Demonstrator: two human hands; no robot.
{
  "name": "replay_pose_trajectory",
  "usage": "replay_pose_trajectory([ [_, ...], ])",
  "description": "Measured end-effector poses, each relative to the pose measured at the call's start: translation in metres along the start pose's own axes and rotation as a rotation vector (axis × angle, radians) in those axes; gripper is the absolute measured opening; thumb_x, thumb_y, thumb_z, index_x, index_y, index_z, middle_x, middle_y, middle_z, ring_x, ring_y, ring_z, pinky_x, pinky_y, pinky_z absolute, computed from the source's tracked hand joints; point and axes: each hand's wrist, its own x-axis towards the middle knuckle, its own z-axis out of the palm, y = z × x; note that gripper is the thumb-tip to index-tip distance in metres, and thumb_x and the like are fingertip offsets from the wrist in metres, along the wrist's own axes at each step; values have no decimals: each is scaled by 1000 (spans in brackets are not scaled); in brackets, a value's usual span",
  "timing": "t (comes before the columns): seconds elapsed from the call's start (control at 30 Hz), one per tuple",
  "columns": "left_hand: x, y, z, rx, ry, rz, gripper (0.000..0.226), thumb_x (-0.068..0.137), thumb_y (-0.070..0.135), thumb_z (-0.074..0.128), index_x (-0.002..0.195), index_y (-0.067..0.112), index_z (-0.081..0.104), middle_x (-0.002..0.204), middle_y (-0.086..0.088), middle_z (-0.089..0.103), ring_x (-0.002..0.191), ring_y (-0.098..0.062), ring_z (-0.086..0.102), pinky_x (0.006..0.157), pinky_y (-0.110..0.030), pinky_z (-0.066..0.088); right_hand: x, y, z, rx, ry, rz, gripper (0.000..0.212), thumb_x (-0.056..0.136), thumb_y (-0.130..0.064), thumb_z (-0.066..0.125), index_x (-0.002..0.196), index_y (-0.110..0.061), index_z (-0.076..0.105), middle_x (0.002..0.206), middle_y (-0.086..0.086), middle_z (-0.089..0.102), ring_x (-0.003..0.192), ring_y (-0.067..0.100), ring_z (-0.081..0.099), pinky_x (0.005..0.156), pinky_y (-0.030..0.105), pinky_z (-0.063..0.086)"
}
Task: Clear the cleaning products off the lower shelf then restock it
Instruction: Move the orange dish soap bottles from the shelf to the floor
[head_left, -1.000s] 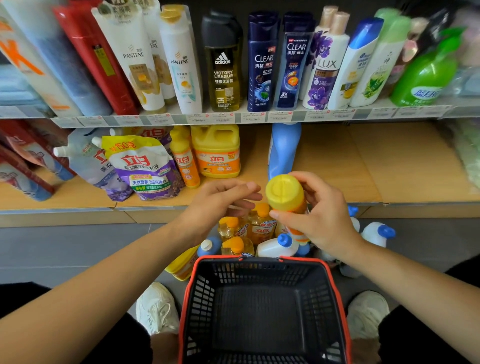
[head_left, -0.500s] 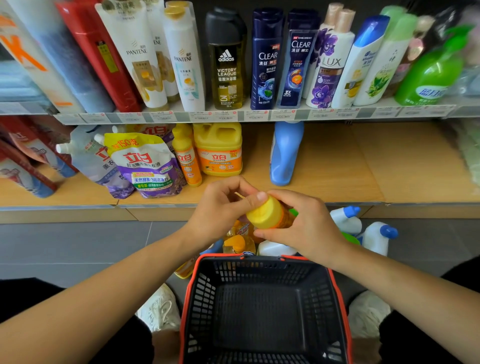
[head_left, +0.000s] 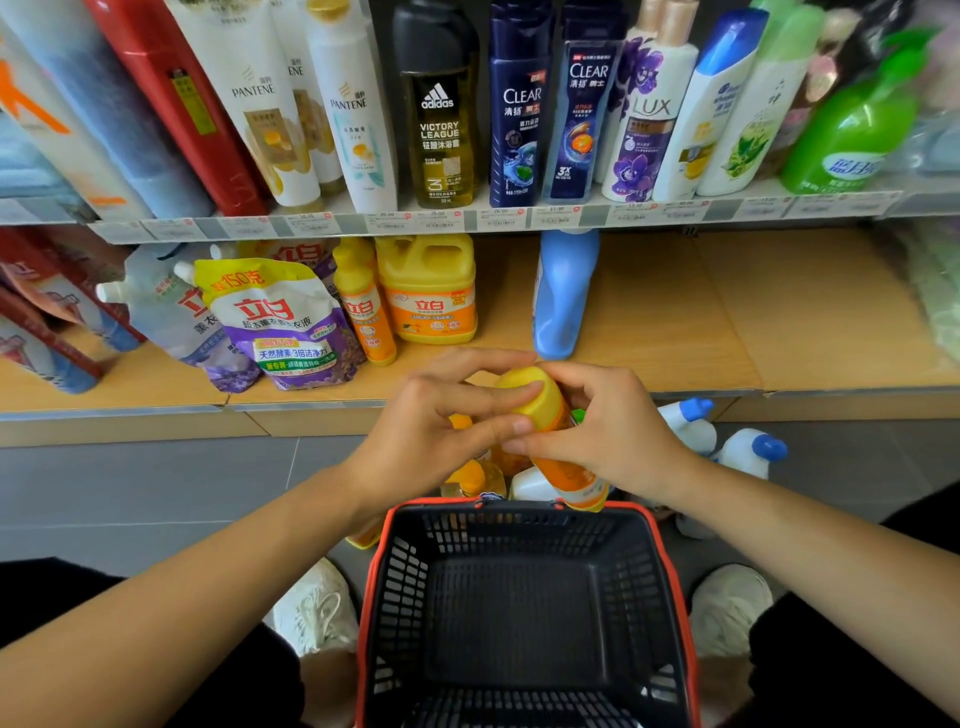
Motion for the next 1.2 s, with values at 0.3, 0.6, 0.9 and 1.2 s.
replay_pose_trajectory([
  [0.3,4,-6,-17,115,-23,116,19,86,11,77,103,3,79,112,-9,74,105,-18,71,87,-41,59,1,4,-2,224,-107,141,45,73,-11,88,110,-31,72,102,-3,77,95,9,72,78,24,56],
  [0.6,-2,-38,-30,251,-124,-33,16,89,19,77,104,15,79,103,1,74,93,-9,70,70,-31,60,5,-2,-2,65,-10,50,52,74,-20,88,118,-33,63,104,-17,73,97,1,68,77,12,50],
  [0.9,-31,-80,-11,170,-604,-455,79,86,42,76,153,31,36,143,21,47,119,4,51,93,-4,38,24,4,-13,324,176,140,44,78,-16,80,118,-20,63,100,-3,72,89,13,68,67,27,54],
  [1.2,-33,-96,-44,-390,-161,-764,53,74,23,81,123,16,64,114,2,73,106,-15,69,84,-27,58,40,34,-29,328,255,301,34,88,-9,75,114,-28,64,120,11,63,101,25,69,77,40,62],
])
